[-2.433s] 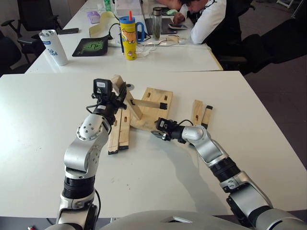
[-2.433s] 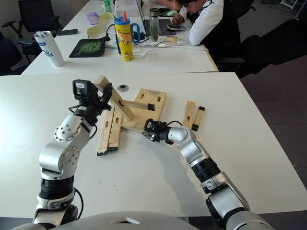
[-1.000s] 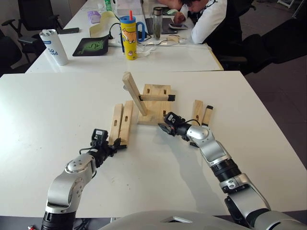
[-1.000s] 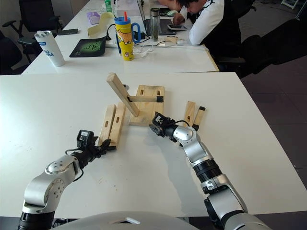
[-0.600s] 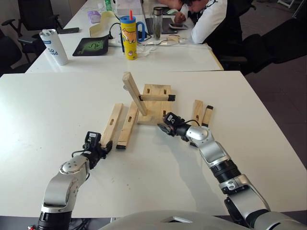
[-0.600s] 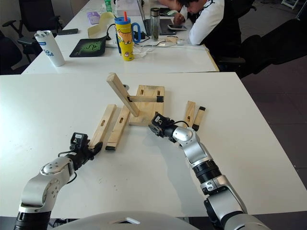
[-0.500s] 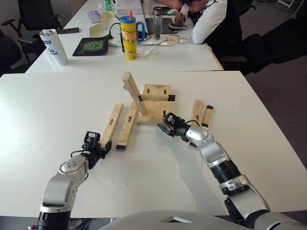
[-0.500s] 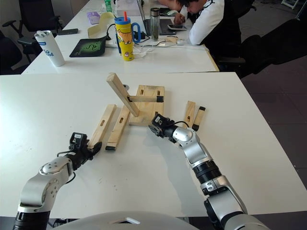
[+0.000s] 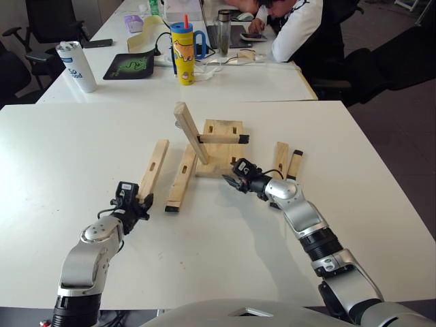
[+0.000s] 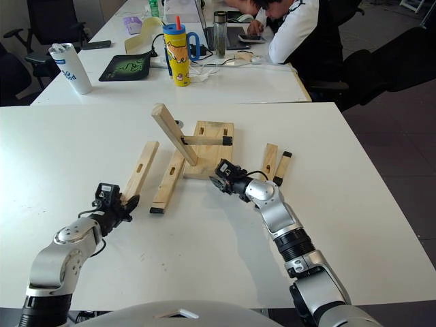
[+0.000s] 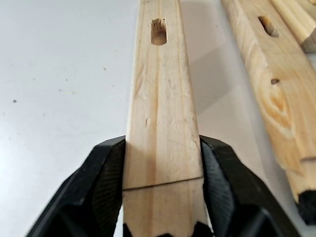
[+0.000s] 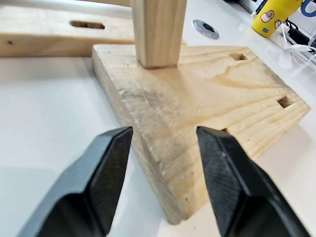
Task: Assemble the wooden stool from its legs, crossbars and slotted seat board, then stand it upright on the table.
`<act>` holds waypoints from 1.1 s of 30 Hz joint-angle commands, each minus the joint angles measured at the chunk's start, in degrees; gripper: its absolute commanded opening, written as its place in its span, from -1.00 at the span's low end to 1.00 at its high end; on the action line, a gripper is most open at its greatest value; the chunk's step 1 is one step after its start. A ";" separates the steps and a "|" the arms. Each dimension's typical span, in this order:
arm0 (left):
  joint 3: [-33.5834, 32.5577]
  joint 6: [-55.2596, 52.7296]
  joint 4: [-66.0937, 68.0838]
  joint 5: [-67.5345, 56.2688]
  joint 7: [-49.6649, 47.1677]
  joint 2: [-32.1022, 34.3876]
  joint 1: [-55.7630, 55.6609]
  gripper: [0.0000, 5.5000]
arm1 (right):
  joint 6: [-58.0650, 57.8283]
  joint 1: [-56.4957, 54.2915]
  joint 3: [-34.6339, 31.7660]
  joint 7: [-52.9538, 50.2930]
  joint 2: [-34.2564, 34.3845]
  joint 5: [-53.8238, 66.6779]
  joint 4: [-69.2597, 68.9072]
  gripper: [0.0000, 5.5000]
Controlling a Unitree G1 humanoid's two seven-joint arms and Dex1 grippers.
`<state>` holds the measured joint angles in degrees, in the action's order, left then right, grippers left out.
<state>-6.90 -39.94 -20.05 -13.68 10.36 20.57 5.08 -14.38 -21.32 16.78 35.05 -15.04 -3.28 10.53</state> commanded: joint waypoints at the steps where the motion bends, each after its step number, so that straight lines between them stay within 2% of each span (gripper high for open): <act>1: -3.06 7.40 0.32 1.07 -1.79 -1.53 -4.41 -0.25 | -8.19 0.99 -1.96 8.64 -1.30 9.12 -8.45 0.10; 5: -4.31 16.15 -2.24 1.38 -1.99 -2.94 -6.58 -0.25 | -24.59 -1.29 -8.28 12.83 -0.48 25.09 -18.62 0.31; 7: -4.98 20.46 -4.78 0.52 -1.45 -3.73 -7.30 -0.25 | -34.59 -5.01 -14.44 11.22 1.94 36.11 -21.86 0.31; 11: -3.76 29.63 -9.41 0.75 0.45 -4.39 -8.91 -0.25 | -46.78 -15.08 -27.60 0.18 8.32 55.61 -20.46 0.31; 13: -2.75 31.58 -11.27 0.88 1.04 -4.43 -10.03 -0.25 | -49.70 -20.98 -33.62 -8.07 11.02 65.84 -17.47 0.31; 15: -1.49 31.85 -13.14 0.79 1.77 -4.03 -11.13 -0.25 | -50.64 -25.32 -36.98 -15.17 12.19 72.26 -14.75 0.31; 19: 2.03 30.22 -15.06 1.19 4.34 -2.43 -12.82 -0.25 | -50.04 -30.69 -39.16 -24.54 12.46 79.79 -11.71 0.31; 23: 4.57 29.71 -15.41 2.14 6.67 -1.02 -12.84 -0.25 | -49.27 -33.05 -38.27 -28.52 11.57 83.18 -11.06 0.31; 33: 6.94 29.37 -15.25 5.55 11.70 3.76 -10.98 -0.25 | -44.46 -35.81 -36.40 -27.85 7.18 80.06 -8.62 0.31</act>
<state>-0.07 -10.46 -34.84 -9.24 21.23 23.03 -6.40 -60.06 -55.28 -20.31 6.45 -6.21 78.31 1.10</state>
